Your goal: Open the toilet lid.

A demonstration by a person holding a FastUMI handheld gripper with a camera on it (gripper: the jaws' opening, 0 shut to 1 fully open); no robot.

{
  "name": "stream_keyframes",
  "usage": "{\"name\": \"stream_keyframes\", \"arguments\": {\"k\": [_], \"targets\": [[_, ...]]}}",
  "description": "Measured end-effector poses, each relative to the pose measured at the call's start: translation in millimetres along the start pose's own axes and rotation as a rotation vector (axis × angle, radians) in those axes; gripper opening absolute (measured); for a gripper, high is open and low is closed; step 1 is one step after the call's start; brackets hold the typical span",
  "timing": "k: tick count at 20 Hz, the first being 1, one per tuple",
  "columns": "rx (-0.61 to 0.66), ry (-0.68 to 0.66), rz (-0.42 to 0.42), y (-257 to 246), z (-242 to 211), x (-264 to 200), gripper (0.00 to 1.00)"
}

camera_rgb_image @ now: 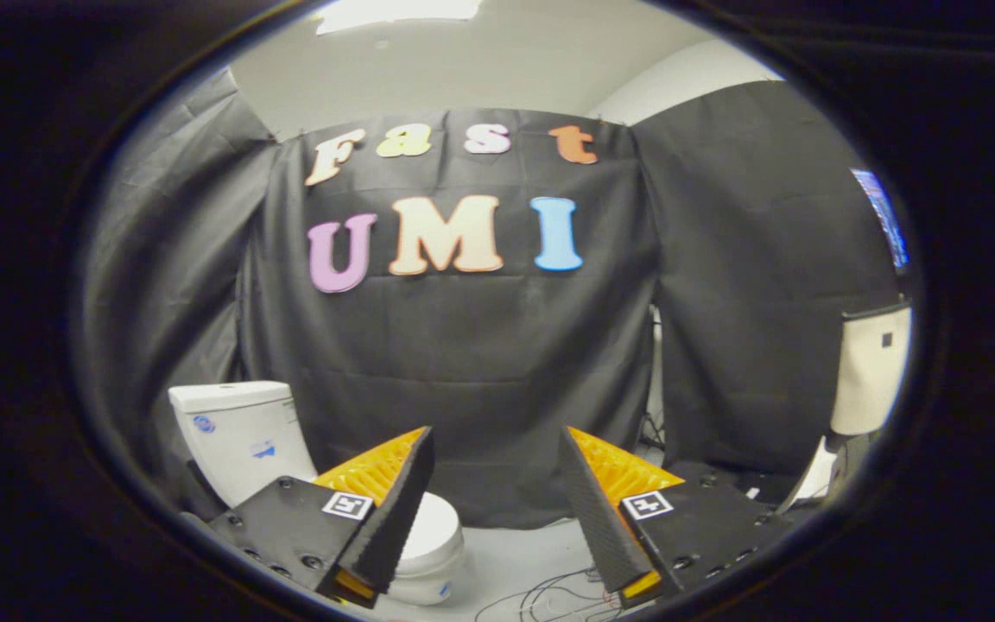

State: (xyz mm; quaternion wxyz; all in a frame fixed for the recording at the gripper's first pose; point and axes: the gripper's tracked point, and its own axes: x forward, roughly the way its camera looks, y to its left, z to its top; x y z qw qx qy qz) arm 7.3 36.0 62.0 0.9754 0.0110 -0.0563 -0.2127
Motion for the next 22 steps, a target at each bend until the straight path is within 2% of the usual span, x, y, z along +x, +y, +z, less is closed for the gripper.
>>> {"name": "stream_keyframes", "arguments": {"k": [2,7,11,14,22], "targets": [[0.028,-0.023,-0.047,2,-1,-1,0.85],[0.173,-0.206,-0.116,15,22,-2,0.86],[0.274,-0.260,-0.142,41,5,2,0.86],[0.393,-0.283,-0.141,64,-17,6,0.86],[0.672,-0.217,-0.150,111,-117,22,0.86]]}}
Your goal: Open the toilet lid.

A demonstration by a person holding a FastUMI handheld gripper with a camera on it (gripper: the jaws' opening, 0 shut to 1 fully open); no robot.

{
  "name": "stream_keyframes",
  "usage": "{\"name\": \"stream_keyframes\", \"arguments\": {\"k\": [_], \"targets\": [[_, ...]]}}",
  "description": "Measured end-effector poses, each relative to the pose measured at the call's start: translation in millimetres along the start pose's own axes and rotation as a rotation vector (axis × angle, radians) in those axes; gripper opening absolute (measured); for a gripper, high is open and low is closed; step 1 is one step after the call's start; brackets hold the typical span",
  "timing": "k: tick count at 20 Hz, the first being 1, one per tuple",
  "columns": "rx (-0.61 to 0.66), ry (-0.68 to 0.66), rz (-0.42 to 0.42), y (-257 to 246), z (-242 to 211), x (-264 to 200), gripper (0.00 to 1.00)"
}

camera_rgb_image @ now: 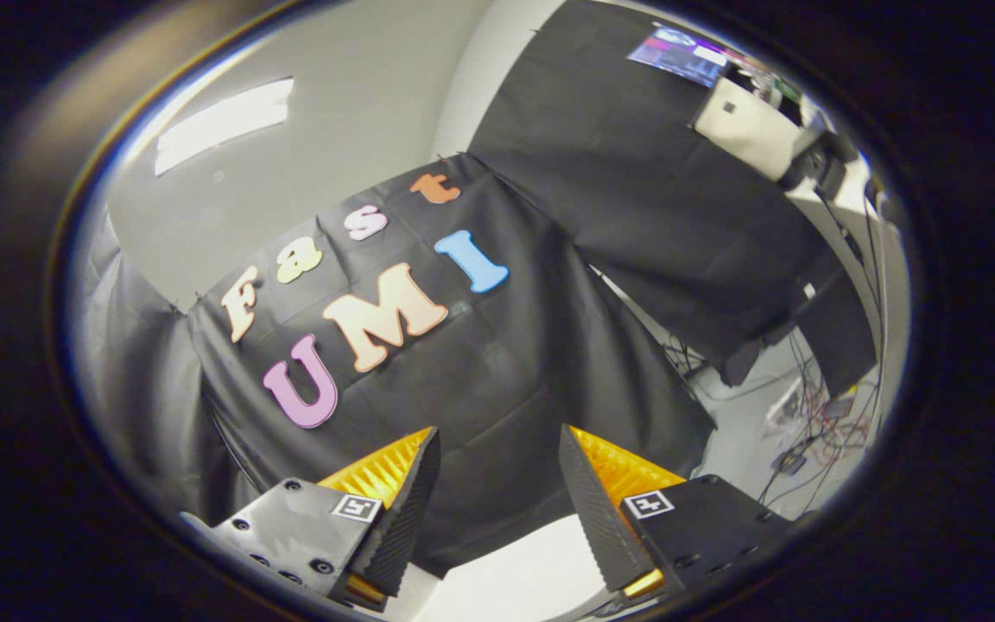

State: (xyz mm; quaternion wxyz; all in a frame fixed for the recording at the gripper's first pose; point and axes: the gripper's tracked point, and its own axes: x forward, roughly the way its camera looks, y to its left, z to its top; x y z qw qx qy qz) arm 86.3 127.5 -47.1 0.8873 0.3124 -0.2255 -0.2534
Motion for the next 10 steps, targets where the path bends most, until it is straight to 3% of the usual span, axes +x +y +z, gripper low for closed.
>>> {"name": "stream_keyframes", "arguments": {"k": [5,8,10], "targets": [[0.134,0.101,-0.089,-39,-71,-20,0.86],[0.146,0.214,-0.137,-54,-120,-42,0.87],[0.216,0.209,-0.158,-62,-134,-57,0.87]]}}
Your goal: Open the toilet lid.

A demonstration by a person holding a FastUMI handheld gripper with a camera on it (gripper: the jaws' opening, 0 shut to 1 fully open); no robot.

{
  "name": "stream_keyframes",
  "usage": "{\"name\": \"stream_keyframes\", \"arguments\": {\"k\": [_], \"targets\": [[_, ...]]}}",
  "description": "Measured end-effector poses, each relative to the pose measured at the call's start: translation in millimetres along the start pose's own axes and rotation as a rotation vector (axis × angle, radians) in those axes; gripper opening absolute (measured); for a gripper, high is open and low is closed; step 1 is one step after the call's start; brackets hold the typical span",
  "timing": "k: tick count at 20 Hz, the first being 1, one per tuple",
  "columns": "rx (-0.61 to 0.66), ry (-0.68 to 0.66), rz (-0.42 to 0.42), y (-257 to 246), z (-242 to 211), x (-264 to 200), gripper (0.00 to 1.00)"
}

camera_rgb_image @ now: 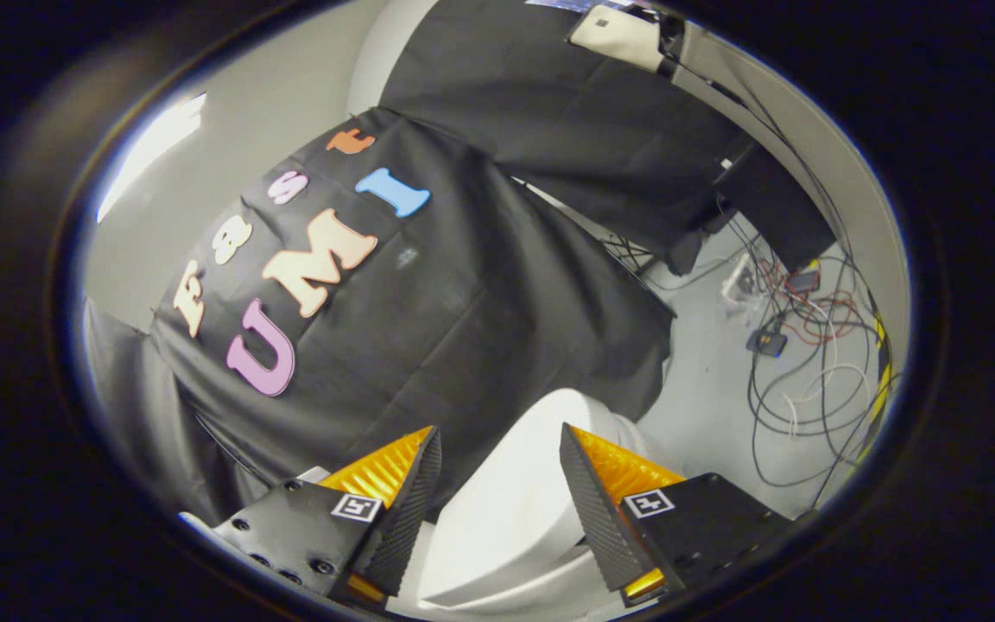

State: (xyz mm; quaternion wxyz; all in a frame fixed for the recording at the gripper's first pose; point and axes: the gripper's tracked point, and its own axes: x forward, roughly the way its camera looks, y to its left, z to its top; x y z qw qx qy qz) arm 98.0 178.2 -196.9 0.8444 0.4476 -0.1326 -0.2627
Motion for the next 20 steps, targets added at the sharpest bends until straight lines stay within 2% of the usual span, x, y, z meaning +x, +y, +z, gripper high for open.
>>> {"name": "stream_keyframes", "arguments": {"k": [2,3,7,12,14,17,18,20], "targets": [[0.125,-0.064,-0.013,-12,-4,-12,0.86],[0.166,-0.088,-0.058,-27,-8,-19,0.86],[0.226,-0.014,-0.122,-57,-59,-27,0.86],[0.356,-0.008,-0.144,-74,-77,-18,0.86],[0.394,-0.010,-0.164,-83,-80,-9,0.77],[0.411,0.015,-0.127,-80,-84,-5,0.63],[0.422,0.024,-0.140,-84,-85,1,0.62],[0.439,0.064,-0.162,-88,-92,4,0.39]]}}
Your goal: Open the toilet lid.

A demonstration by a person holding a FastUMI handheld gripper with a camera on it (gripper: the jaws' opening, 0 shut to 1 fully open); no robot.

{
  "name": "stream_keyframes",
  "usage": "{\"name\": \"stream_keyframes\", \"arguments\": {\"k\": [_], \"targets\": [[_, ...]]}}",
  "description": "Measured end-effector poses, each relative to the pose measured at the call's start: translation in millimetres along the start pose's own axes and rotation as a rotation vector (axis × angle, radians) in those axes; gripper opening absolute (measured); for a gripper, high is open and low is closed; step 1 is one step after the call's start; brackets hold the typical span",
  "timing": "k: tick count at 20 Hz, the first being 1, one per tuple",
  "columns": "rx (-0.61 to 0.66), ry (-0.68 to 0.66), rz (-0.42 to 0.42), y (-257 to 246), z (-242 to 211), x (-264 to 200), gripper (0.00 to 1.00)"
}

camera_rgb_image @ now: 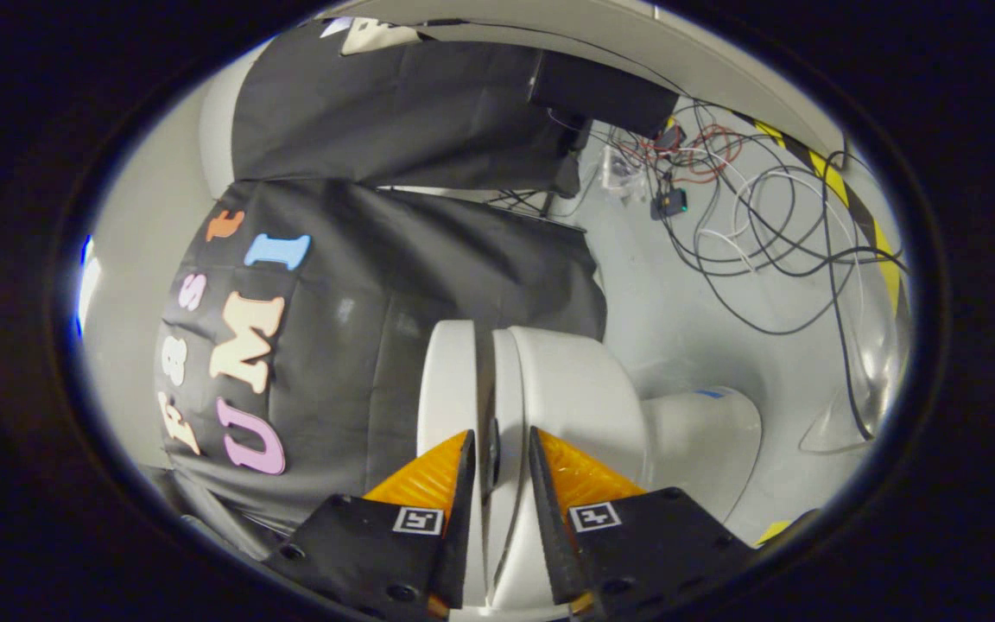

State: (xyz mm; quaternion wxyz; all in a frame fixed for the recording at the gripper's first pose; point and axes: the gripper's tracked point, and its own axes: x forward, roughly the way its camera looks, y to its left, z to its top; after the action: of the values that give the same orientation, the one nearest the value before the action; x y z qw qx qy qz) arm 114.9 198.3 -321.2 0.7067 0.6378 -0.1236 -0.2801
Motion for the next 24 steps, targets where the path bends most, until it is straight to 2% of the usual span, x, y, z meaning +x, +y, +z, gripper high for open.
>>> {"name": "stream_keyframes", "arguments": {"k": [2,5,8,9,16,24], "targets": [[0.017,0.020,0.062,13,-2,1,0.39],[0.075,0.018,0.044,5,3,6,0.02],[0.128,0.015,0.052,11,1,7,0.02],[0.112,0.012,0.042,12,0,8,0.02],[-0.126,0.065,-0.070,34,-1,1,0.02],[-0.430,0.086,-0.029,135,-13,-14,0.02]]}}
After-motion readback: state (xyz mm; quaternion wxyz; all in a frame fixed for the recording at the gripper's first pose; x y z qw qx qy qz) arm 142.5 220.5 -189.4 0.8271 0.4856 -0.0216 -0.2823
